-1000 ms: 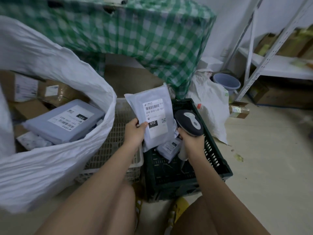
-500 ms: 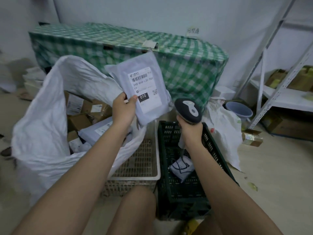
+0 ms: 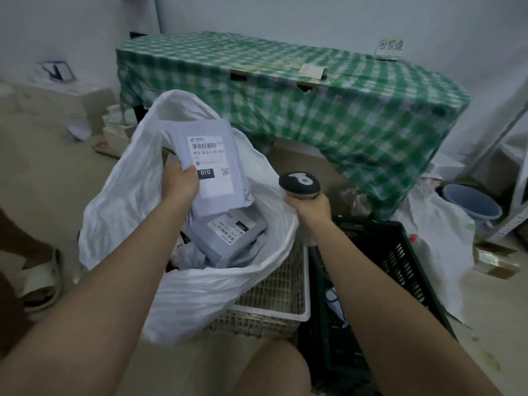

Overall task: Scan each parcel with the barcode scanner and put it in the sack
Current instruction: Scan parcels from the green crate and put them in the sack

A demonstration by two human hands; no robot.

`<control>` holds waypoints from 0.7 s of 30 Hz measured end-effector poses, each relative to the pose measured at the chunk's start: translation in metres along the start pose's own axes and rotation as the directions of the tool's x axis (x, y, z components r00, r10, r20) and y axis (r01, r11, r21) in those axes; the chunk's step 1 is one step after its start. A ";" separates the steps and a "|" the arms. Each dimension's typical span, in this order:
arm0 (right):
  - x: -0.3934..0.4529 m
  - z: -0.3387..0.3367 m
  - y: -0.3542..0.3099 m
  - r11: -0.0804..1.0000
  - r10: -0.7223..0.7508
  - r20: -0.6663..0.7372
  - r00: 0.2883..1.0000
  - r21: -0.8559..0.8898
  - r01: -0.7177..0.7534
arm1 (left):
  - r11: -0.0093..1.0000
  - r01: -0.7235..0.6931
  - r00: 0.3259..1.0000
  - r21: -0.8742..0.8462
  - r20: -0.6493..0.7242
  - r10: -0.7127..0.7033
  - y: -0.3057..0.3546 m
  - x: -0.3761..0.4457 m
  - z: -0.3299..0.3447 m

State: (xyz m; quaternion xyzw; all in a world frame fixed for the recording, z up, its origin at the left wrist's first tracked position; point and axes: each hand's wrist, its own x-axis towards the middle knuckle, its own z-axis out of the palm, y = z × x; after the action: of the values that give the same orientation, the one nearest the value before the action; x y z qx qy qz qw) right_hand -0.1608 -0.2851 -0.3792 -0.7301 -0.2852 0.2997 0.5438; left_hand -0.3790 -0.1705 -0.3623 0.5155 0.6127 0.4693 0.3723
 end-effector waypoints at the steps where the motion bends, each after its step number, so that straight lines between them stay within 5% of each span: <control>1: 0.004 0.004 0.002 1.000 0.003 0.009 1.000 -0.018 -0.003 | 0.999 0.016 1.000 0.047 0.009 -0.017 -0.008 0.006 0.002; 4: 0.015 0.010 0.011 1.000 -0.015 0.004 1.000 -0.027 0.015 | 0.927 0.070 0.996 0.369 0.020 -0.083 -0.029 0.013 0.011; 8: 0.024 0.009 0.017 0.999 -0.047 -0.011 0.999 0.027 0.047 | 0.719 -0.223 0.971 0.658 0.216 0.103 -0.038 0.005 0.026; 15: 0.023 0.003 0.014 0.989 -0.117 -0.030 0.993 0.088 0.119 | 0.485 -0.519 0.803 0.704 0.596 -0.006 -0.033 -0.007 0.045; 18: 0.026 -0.002 -0.006 0.954 -0.186 -0.130 0.974 0.214 0.211 | 0.490 -0.532 0.780 0.690 0.625 -0.034 -0.039 -0.003 0.042; 21: 0.026 -0.004 -0.022 0.880 -0.253 -0.210 0.945 0.355 0.314 | 0.376 -0.558 0.789 0.740 0.613 -0.034 -0.031 0.003 0.037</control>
State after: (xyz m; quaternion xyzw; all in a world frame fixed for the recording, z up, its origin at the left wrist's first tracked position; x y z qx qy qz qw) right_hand -0.1426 -0.2628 -0.3601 -0.5809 -0.2812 0.2083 0.7349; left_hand -0.3539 -0.1613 -0.4020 0.8344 0.5390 -0.0406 0.1077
